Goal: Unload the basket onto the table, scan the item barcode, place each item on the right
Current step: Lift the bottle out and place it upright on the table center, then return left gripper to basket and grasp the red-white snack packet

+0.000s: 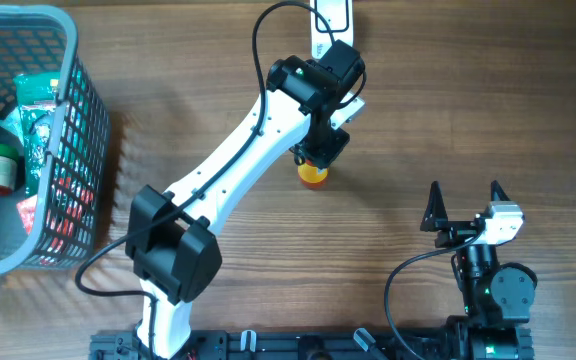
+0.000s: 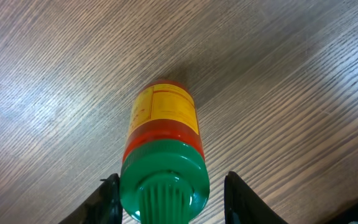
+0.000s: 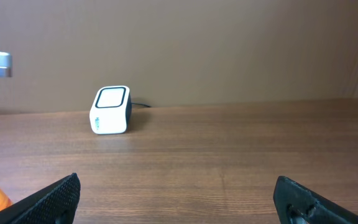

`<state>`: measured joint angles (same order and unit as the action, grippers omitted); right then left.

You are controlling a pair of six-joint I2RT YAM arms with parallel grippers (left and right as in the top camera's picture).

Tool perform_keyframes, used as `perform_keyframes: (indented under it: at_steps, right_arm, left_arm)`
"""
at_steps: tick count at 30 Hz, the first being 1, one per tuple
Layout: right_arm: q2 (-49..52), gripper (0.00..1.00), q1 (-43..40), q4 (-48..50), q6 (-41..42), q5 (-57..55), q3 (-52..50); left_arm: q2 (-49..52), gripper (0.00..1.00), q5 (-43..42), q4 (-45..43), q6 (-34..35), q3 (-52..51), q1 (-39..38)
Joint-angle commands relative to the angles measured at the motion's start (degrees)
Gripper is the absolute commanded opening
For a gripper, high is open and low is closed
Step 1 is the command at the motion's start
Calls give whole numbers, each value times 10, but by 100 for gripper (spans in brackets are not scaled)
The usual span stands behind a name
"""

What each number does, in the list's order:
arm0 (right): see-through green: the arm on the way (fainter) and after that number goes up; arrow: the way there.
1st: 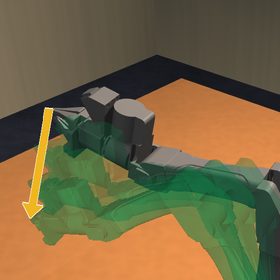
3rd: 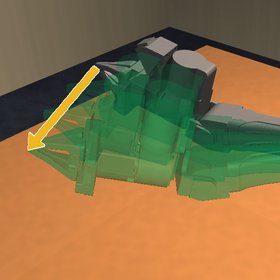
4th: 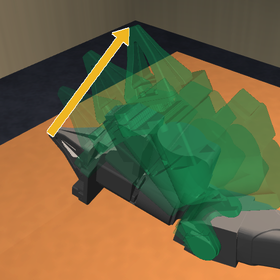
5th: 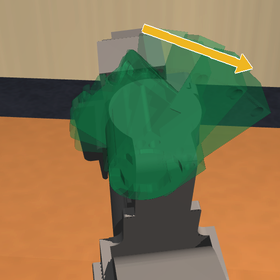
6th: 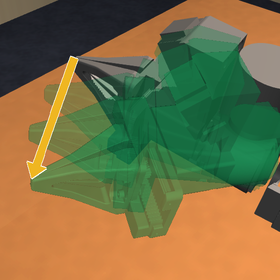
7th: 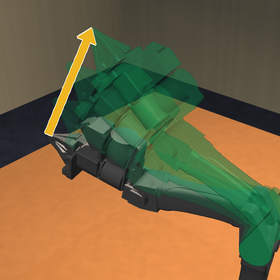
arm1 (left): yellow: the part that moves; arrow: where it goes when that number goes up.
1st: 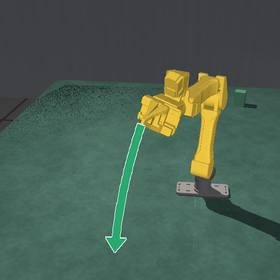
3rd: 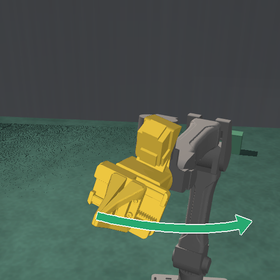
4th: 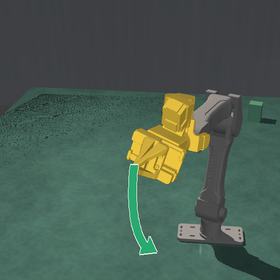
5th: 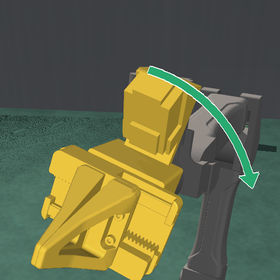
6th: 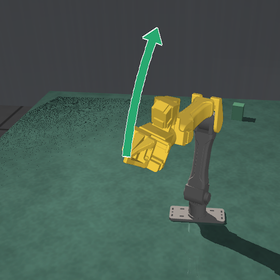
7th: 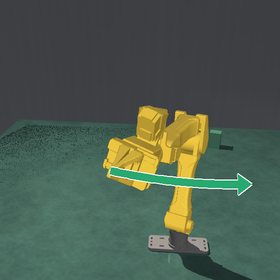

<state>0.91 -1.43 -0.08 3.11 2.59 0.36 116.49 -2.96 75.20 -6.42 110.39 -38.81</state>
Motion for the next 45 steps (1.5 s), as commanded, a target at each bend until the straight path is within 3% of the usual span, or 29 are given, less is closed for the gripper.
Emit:
perform_keyframes:
  at_steps: [1,2,3,4,9,14,19,22,24,25,28,32,37,45]
  right_arm:
    - [-1,100,3,1,-5,7,-1]
    - [-1,100,3,1,-5,7,-1]
    - [-1,100,3,1,-5,7,-1]
    - [-1,100,3,1,-5,7,0]
    - [-1,100,3,1,-5,7,-1]
    - [-1,100,3,1,-5,7,-1]
    - [-1,100,3,1,-5,7,0]
    - [-1,100,3,1,-5,7,0]
    - [-1,100,3,1,-5,7,0]
    - [-1,100,3,1,-5,7,-1]
    - [-1,100,3,1,-5,7,0]
    - [-1,100,3,1,-5,7,-1]
    - [-1,100,3,1,-5,7,0]
    - [-1,100,3,1,-5,7,-1]
  left_arm:
    - [18,49,-15,0,-9,1,0]
    - [18,62,-15,0,-9,1,0]
    - [16,89,-12,0,-8,2,0]
    - [14,100,-10,2,-4,4,0]
    - [-20,100,8,36,24,46,0]
    - [-78,100,101,90,45,136,2]
    - [-164,100,309,63,143,207,46]
    - [-215,100,358,29,252,210,127]
    - [-241,100,344,32,338,210,212]
    - [-255,100,304,45,391,210,298]
    - [-254,100,191,85,438,208,466]
    - [-221,100,71,141,476,180,635]
    - [-175,100,13,155,517,106,740]
    - [-133,100,16,57,555,-45,776]
